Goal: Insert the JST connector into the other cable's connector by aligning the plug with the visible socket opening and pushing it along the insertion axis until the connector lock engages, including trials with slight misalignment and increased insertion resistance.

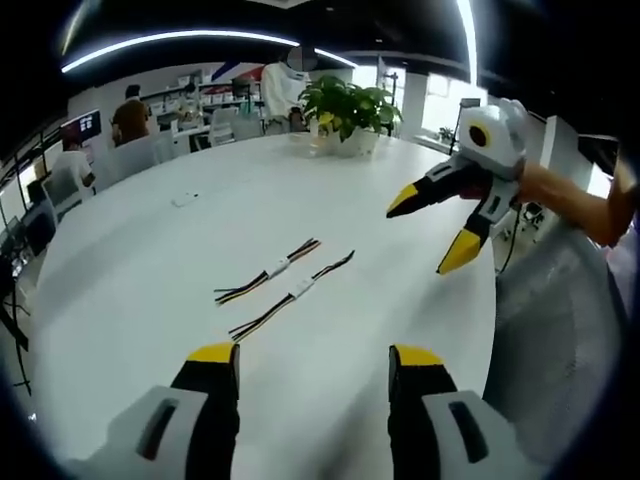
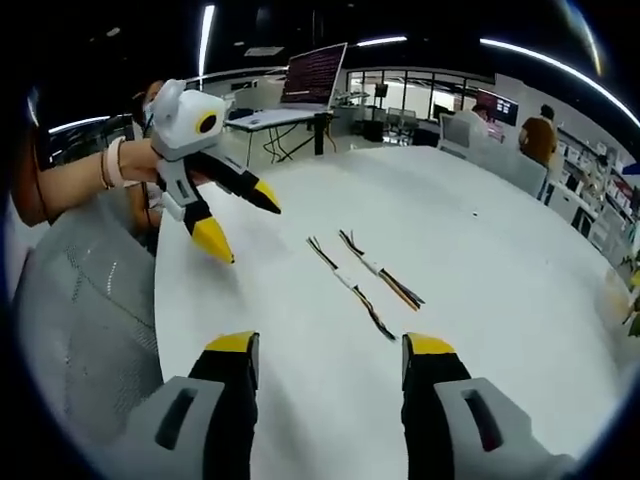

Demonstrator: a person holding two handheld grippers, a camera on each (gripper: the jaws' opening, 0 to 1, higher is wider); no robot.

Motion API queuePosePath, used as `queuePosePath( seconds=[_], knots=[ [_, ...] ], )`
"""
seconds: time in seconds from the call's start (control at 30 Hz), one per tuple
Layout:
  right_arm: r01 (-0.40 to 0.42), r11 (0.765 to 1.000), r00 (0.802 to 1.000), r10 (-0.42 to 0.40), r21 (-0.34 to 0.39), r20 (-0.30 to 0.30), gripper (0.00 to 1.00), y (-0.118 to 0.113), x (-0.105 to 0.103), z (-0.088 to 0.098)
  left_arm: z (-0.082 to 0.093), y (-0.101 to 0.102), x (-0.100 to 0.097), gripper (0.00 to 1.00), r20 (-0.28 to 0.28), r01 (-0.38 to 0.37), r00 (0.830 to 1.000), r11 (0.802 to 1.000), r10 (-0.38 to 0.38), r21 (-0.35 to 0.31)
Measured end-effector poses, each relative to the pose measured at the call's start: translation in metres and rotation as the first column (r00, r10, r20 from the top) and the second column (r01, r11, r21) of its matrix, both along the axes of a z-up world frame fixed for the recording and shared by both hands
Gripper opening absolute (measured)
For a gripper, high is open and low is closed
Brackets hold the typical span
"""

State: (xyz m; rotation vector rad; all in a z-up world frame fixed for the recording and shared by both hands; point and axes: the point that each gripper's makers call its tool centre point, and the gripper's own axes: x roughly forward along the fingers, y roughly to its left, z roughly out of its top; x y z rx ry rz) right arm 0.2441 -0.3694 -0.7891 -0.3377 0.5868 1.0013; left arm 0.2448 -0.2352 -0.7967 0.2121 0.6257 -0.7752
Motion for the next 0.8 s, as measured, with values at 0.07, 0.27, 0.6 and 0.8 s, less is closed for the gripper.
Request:
queuePosePath(
  seconds=[0.07, 0.27, 0.6, 0.8],
  knots=[
    [0.005, 1.0, 1.0, -0.005, 0.0, -0.008, 0.56, -0.001, 0.0, -0.002, 0.0, 0.001, -0.001, 0.57, 0.004, -0.002, 1.0, 1.0, 0.002, 0.0],
    [-0.001, 1.0, 1.0, 0.001, -0.023, -0.006, 0.56, -0.004, 0.0, -0.007, -0.009, 0.003, -0.002, 0.58, -0.01, 0.01, 1.0, 1.0, -0.01, 0.026],
    [0.072, 0.996, 0.997, -0.074, -0.045, -0.038, 0.6, -0.015, 0.006, -0.013, -0.016, 0.004, -0.004, 0.58, -0.052, 0.003, 0.999, 1.0, -0.004, -0.008],
    [0.095, 0.994, 0.994, -0.098, -0.058, -0.048, 0.63, -0.022, 0.008, -0.017, -0.008, 0.002, 0.0, 0.59, -0.035, -0.017, 0.999, 0.997, 0.015, -0.069]
  ],
)
